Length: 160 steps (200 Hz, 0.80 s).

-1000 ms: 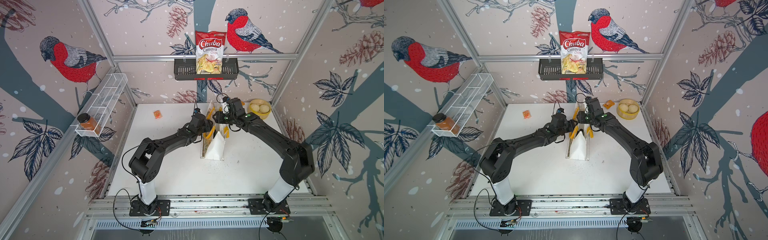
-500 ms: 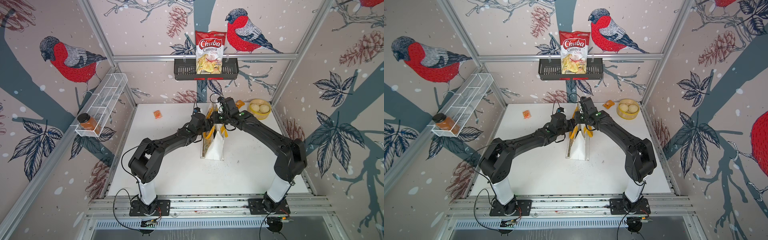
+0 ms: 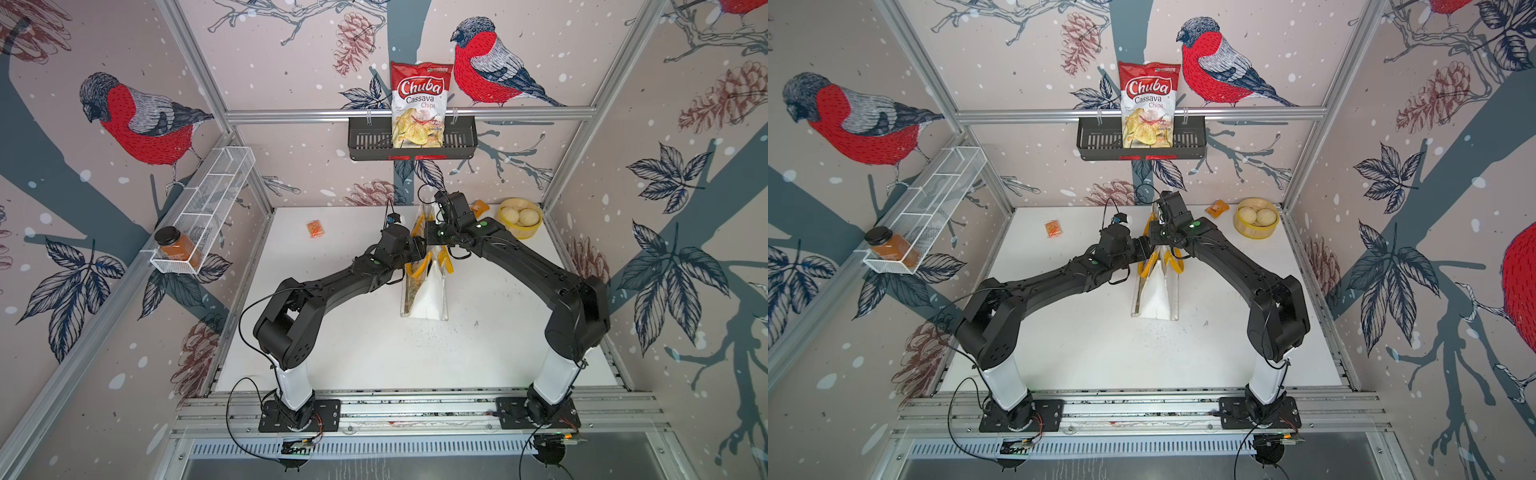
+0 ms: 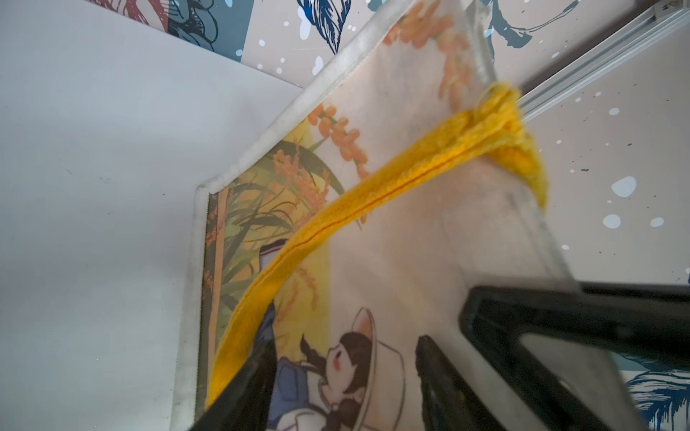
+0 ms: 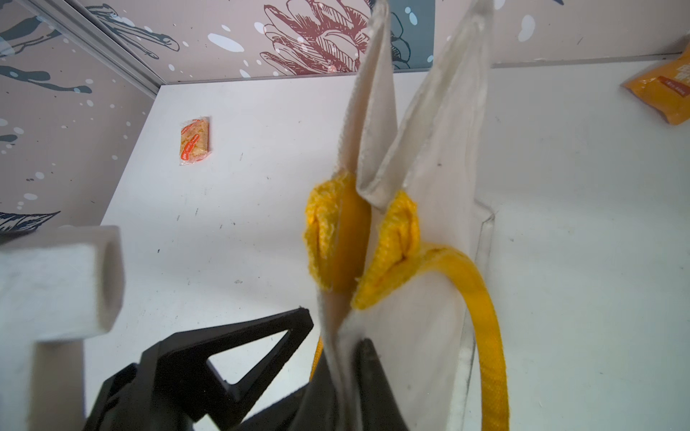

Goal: Place the art knife into the pouch
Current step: Close the pouch at the center of the board.

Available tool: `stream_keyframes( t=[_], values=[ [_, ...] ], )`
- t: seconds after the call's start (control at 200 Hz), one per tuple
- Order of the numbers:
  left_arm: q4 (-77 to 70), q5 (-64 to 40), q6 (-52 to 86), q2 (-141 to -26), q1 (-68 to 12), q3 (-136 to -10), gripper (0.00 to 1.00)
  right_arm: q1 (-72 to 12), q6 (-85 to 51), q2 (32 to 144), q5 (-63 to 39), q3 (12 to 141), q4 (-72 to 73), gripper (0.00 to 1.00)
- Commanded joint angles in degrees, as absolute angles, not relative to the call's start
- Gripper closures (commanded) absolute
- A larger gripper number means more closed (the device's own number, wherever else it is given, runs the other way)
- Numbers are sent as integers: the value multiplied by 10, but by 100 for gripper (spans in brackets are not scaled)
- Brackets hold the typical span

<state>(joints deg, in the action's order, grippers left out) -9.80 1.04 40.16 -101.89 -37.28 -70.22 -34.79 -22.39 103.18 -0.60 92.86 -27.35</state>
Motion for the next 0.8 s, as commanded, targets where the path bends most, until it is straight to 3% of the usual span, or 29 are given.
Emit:
stream_keyframes(
  t=[0.0,0.245,0.32,0.375,0.445,0.545,0.655,0.765,0.795],
  values=[
    [-77,51,371,-994,-367,-692,39,-336,-219,1022,-25,920,-257,100],
    [-63,99,347,-905,-323,-620,37,-335,-192,1023,-46,917,-250,99],
    [-59,116,332,-875,-302,-596,36,-336,-179,1023,-51,921,-248,76],
    [-57,135,319,-853,-291,-578,35,-336,-173,1019,-53,919,-244,66],
    [-51,170,305,-825,-280,-553,33,-335,-170,1009,-51,914,-236,46],
    [-53,223,285,-783,-273,-522,29,-330,-169,998,-48,910,-229,29],
    [-56,270,268,-744,-258,-491,25,-321,-171,988,-34,909,-235,20],
    [-58,291,262,-720,-233,-462,25,-310,-177,958,-17,885,-223,1],
    [-61,299,260,-715,-227,-454,25,-306,-178,946,-9,873,-215,0]
  ],
)
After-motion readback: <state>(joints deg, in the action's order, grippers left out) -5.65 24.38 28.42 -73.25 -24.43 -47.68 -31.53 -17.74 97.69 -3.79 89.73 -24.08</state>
